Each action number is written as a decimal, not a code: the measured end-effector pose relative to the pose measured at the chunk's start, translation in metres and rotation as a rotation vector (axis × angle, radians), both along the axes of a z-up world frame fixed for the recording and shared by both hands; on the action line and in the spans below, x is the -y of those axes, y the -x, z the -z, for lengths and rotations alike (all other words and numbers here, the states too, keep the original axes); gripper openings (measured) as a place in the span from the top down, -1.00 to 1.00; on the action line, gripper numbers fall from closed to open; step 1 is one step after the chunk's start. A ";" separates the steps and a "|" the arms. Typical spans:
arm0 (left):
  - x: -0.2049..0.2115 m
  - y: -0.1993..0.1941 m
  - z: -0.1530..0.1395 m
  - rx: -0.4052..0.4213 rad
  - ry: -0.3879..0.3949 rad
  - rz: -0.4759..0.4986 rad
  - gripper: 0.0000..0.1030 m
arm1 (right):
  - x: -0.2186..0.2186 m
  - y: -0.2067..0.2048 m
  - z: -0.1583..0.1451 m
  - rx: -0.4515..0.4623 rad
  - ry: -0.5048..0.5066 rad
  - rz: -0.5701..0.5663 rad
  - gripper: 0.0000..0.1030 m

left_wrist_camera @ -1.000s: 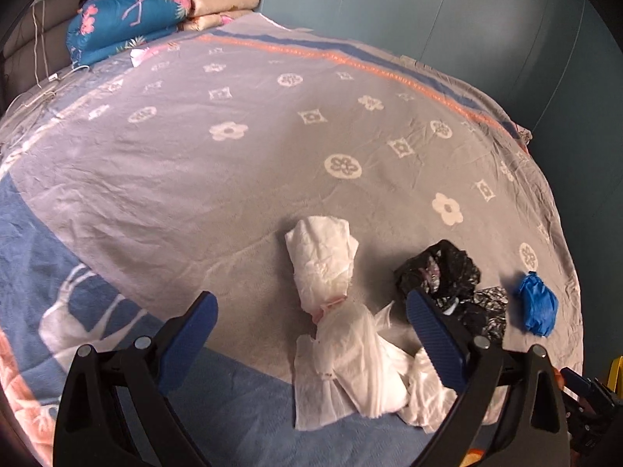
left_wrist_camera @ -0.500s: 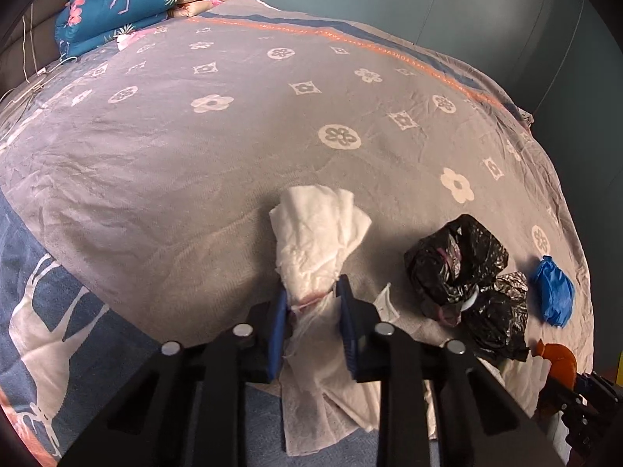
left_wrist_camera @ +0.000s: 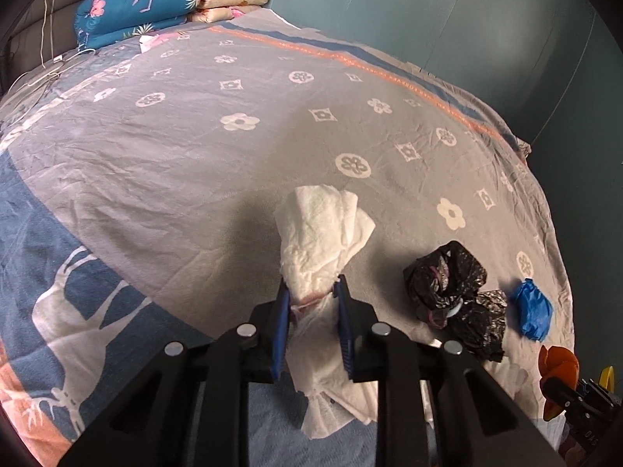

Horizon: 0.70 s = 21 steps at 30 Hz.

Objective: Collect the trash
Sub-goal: 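Carry the white tissue and orange peel to the bin and open both tools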

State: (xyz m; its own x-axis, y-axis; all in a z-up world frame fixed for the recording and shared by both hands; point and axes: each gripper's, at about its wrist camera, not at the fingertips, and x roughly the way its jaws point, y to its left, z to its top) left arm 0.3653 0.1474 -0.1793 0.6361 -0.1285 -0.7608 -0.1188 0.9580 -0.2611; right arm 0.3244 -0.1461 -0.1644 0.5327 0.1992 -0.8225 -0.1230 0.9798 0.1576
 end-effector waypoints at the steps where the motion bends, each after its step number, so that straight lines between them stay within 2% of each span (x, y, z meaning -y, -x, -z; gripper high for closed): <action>1: -0.001 0.002 -0.002 0.004 0.002 -0.005 0.60 | 0.001 0.002 -0.004 0.005 -0.005 0.000 0.42; 14: 0.006 0.039 -0.051 0.083 -0.013 -0.002 0.60 | 0.015 0.039 -0.043 0.078 -0.053 0.000 0.42; 21: 0.019 0.061 -0.082 0.134 -0.024 0.011 0.60 | 0.026 0.064 -0.075 0.152 -0.073 -0.001 0.42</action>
State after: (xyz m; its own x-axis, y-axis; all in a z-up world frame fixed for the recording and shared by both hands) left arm 0.3043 0.1281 -0.0976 0.7312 -0.1191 -0.6717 -0.0737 0.9651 -0.2514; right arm 0.2601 -0.1718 -0.0898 0.6493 0.2558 -0.7162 -0.1517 0.9664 0.2076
